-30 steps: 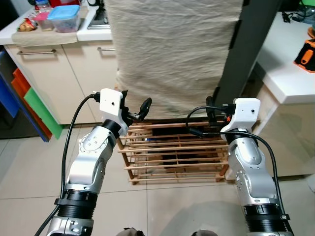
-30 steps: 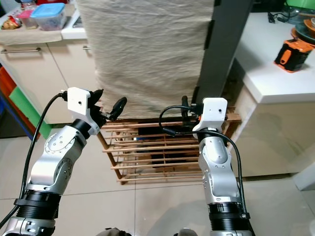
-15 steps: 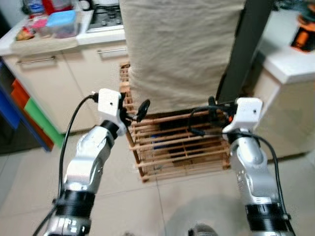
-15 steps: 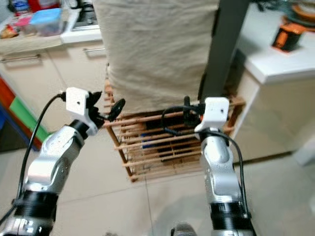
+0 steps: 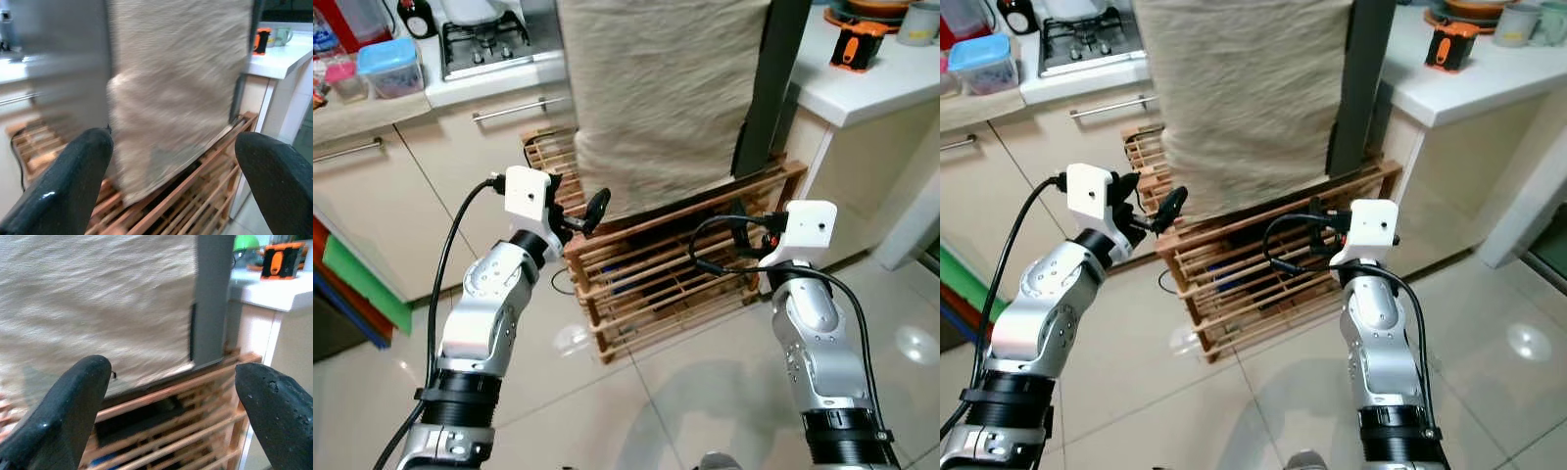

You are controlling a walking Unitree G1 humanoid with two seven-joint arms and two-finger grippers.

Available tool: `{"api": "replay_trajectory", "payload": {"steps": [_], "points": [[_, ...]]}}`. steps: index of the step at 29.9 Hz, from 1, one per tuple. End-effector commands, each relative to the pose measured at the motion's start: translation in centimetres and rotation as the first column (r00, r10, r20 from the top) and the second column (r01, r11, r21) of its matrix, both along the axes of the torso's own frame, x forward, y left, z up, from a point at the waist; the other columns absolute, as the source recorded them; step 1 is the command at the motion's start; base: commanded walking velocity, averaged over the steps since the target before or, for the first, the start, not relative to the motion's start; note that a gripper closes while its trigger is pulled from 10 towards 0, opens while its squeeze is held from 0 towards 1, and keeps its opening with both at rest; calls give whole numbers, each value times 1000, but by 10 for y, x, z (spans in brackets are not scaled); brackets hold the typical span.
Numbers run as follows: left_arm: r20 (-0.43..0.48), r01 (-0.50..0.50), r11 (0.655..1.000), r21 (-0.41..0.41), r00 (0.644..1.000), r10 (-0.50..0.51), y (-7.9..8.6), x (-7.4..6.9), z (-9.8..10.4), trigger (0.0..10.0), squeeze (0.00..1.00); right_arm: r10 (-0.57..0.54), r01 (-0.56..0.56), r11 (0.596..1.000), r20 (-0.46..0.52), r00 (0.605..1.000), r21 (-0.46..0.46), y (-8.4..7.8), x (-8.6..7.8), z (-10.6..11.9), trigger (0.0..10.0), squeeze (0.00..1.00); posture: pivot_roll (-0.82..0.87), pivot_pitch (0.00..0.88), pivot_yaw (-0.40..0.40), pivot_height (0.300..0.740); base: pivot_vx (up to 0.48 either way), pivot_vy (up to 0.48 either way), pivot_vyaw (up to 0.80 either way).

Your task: Restocking fridge

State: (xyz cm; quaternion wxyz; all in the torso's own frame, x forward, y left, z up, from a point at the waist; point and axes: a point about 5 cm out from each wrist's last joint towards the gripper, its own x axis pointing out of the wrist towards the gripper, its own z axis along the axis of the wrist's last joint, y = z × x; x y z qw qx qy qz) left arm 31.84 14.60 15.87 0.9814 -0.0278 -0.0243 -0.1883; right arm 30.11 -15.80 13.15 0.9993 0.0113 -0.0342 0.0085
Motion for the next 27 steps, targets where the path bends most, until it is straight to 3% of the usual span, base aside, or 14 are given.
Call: {"api": "replay_trajectory", "payload": {"steps": [1,5,13,18,27], "points": [[-3,-3,1000,0,1000,3,0,1,0,10000,0,1,0,1000,25,1000,-6,-1,0,7,10000,0,-255,41,88,740,0,480,-731],[4,3,1000,-5,1000,-3,-5,0,1,10000,0,2,-2,1000,19,1000,-5,-2,1,5,10000,0,-235,42,72,740,0,480,-731],[26,-24,999,-26,999,25,-4,-1,6,10000,0,69,-69,998,17,997,-10,11,11,7,10000,0,-213,42,41,740,0,480,-731],[38,-3,999,-41,999,5,-13,-4,9,10000,0,109,-108,994,38,993,-27,18,19,14,10000,0,-201,38,37,740,0,480,-731],[66,45,998,-39,997,-43,-31,4,19,10000,0,84,-83,996,60,995,-11,14,19,20,10000,0,-206,36,51,740,0,479,-731]]}}
